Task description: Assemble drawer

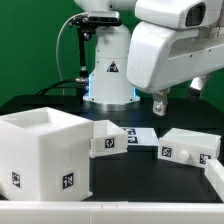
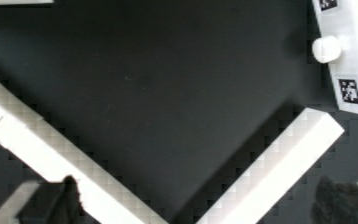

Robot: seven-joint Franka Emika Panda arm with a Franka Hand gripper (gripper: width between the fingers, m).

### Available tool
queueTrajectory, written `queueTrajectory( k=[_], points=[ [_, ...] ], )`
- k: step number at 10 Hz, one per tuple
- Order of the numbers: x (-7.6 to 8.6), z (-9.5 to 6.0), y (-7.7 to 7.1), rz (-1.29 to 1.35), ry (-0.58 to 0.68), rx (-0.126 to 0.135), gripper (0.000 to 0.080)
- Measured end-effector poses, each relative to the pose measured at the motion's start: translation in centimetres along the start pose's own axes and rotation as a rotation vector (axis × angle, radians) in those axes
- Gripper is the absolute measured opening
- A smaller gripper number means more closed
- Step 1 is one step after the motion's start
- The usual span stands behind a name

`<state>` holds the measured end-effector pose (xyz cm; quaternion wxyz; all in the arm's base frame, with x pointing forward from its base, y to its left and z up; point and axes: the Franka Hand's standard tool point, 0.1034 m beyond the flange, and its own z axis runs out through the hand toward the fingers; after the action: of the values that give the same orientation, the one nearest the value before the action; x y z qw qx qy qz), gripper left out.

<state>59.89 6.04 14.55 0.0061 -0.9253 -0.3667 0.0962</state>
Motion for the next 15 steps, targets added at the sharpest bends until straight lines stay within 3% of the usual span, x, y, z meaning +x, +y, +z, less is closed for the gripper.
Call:
queueTrajectory(
  k=[4, 7, 8, 12, 15],
  points=[
    [-0.4, -0.1, 0.1, -0.008, -0.008, 0.005, 0.0650],
    [-6.5, -0.2, 1.5, -0.058, -0.007, 0.001, 0.0650],
    [-7.7, 0.2, 2.0, -0.046, -0.003, 0.000, 0.0650],
    [-7.5, 0.4, 1.8, -0.045, -0.002, 0.004, 0.0650],
    [-11.3, 1.6, 4.3, 0.036, 0.051, 0.006, 0.0650]
  ],
)
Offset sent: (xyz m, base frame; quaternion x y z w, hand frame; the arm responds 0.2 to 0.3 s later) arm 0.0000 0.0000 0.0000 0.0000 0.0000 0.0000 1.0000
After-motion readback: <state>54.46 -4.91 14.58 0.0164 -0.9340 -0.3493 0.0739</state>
